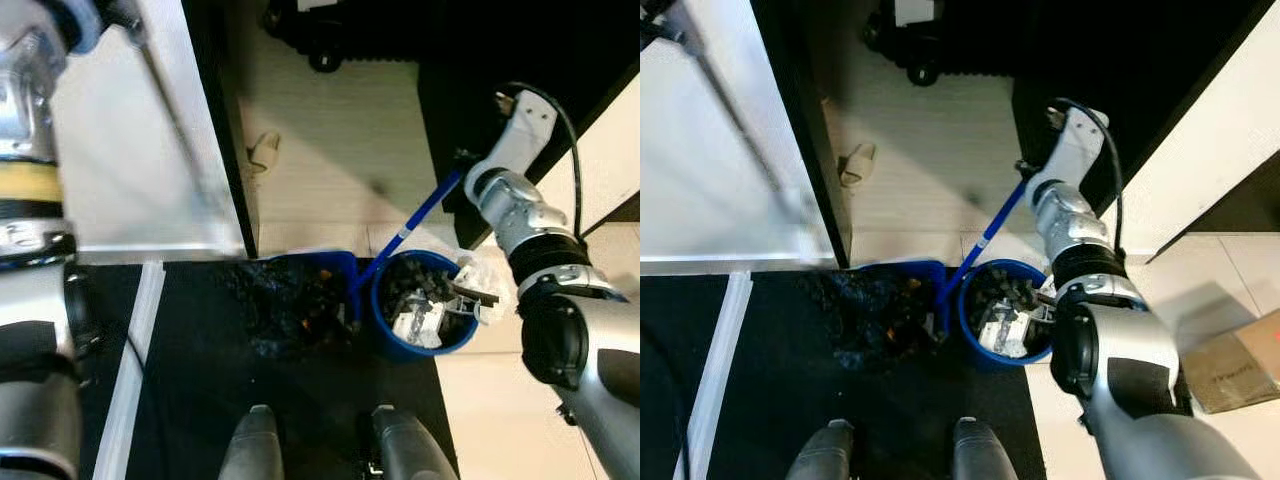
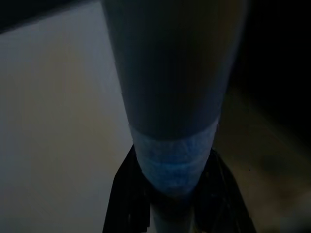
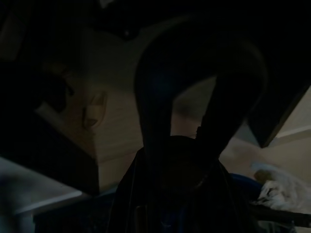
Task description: Sweep floor
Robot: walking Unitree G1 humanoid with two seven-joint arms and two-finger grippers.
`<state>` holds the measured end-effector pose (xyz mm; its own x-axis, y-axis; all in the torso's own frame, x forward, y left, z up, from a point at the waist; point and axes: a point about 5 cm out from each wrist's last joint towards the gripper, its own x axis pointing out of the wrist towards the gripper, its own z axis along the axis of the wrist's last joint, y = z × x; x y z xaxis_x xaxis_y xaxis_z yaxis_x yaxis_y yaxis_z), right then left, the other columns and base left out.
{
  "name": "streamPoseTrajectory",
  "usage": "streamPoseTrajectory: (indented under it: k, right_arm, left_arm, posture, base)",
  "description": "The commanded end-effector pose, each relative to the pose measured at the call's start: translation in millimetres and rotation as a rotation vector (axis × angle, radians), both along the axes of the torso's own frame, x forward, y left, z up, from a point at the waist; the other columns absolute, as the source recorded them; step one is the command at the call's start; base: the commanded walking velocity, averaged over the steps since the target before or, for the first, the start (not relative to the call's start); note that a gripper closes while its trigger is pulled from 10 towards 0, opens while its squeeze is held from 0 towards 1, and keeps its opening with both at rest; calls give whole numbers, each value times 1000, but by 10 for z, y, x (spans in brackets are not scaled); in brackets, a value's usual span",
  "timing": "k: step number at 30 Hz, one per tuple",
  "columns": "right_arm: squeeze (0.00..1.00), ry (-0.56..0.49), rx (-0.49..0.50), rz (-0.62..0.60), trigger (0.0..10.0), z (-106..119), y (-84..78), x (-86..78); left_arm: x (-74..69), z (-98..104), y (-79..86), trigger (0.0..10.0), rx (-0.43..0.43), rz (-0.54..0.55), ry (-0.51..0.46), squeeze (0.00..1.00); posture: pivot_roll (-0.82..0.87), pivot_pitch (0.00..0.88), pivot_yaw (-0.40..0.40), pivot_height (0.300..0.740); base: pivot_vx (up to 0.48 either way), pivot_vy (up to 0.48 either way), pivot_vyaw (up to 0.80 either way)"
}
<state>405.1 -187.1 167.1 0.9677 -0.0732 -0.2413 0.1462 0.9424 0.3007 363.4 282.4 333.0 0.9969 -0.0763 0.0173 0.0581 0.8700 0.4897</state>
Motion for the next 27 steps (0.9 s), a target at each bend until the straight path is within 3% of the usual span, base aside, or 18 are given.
streamPoseTrajectory:
  k: [1, 5, 9, 10, 12, 15, 17, 18, 24, 27]
  right_arm:
    - [0, -71, 17, -32, 10000, 205, -102, 48]
    - [0, -106, 2, -58, 10000, 363, -249, 68]
    - [0, -132, 12, -86, 10000, 492, -376, 76]
    - [0, -151, 21, -109, 10000, 584, -462, 77]
    - [0, -158, 25, -117, 10000, 617, -493, 76]
    - [0, -179, 35, -157, 10000, 716, -622, 61]
    - [0, -187, 40, -178, 10000, 759, -693, 48]
    - [0, -187, 40, -178, 10000, 759, -693, 48]
    - [0, -228, 132, -284, 10000, 911, -1021, -40]
    - [0, -230, 140, -301, 10000, 920, -1075, -60]
  left_arm:
    - [-94, -38, 190, 10000, 139, 55, 46, 0]
    - [-199, -245, 368, 10000, 195, 96, 143, 0]
    - [-228, -454, 312, 10000, 179, 40, 209, 0]
    - [-233, -721, 232, 10000, 152, -3, 277, 0]
    - [-238, -831, 198, 10000, 138, -18, 304, 0]
    - [-279, -1280, 56, 10000, 95, -73, 404, 0]
    - [-312, -1465, -26, 10000, 66, -103, 434, 0]
    - [-312, -1465, -26, 10000, 66, -103, 434, 0]
    - [-495, -2040, -423, 10000, -16, -277, 513, 0]
    - [-531, -2196, -508, 10000, -29, -277, 534, 0]
  posture:
    - [66, 29, -67, 740]
    - [68, 34, -76, 740]
    - [70, 37, -82, 740]
    - [65, 44, -85, 740]
    - [64, 44, -85, 740]
    - [58, 46, -83, 740]
    - [53, 48, -83, 740]
    - [53, 48, -83, 740]
    - [43, 53, -80, 740]
    - [39, 53, -78, 740]
  base:
    - [0, 0, 0]
    - [0, 0, 0]
    - [0, 0, 0]
    - [0, 0, 0]
    - [0, 0, 0]
    - [0, 0, 0]
    - [0, 0, 0]
    - [0, 0, 0]
    - [0, 0, 0]
    - [0, 0, 0]
